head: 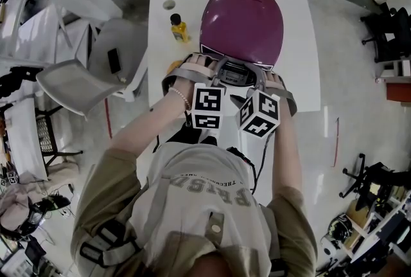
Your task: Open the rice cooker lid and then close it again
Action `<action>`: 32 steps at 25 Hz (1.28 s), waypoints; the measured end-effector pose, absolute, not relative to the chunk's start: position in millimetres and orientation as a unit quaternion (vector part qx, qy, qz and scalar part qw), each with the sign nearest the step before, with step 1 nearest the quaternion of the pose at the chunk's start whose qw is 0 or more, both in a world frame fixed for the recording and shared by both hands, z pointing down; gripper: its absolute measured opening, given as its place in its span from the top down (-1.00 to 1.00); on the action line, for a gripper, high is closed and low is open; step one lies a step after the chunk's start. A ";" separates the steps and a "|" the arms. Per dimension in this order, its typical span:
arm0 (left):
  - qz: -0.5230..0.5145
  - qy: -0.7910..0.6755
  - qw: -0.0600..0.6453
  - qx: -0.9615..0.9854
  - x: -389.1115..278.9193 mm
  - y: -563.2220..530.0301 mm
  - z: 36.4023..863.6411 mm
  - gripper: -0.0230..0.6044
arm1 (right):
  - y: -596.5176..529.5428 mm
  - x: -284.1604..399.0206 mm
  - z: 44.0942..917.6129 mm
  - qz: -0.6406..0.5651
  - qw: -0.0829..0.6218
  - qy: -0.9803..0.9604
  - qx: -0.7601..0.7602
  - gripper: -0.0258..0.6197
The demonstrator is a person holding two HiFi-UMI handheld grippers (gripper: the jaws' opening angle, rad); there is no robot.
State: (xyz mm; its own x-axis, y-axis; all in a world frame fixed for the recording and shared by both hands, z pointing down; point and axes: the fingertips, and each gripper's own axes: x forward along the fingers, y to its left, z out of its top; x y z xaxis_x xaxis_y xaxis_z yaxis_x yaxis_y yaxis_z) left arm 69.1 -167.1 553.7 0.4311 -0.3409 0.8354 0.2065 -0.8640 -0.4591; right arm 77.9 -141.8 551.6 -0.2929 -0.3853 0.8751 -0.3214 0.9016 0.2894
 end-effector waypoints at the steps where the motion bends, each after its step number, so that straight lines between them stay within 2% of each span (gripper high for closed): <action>1: -0.533 0.041 0.259 -0.804 69.1 -167.0 554.1 -0.47 | -141.6 78.1 551.8 -0.026 0.554 -0.803 0.218 -0.34; 11: -0.535 0.046 0.270 -0.799 70.8 -166.5 555.6 -0.47 | -141.3 78.8 552.6 -0.009 0.570 -0.792 0.220 -0.34; 29: -0.529 0.058 0.273 -0.802 70.1 -171.4 555.1 -0.47 | -145.0 77.2 554.8 -0.009 0.551 -0.799 0.242 -0.33; 30: -0.531 0.056 0.273 -0.801 69.2 -170.3 556.6 -0.36 | -145.1 77.4 555.5 -0.009 0.550 -0.799 0.243 -0.34; 32: -0.530 0.054 0.274 -0.801 68.0 -168.3 558.1 -0.39 | -144.8 77.5 555.4 -0.004 0.548 -0.800 0.244 -0.33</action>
State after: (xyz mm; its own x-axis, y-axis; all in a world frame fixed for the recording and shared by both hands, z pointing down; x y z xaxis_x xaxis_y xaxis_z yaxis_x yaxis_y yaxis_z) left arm 68.0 -168.3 558.1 0.4313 -0.3774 0.8195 0.2030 -0.8444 -0.4958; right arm 77.5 -144.8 555.4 -0.2796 -0.3949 0.8752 -0.3852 0.8811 0.2744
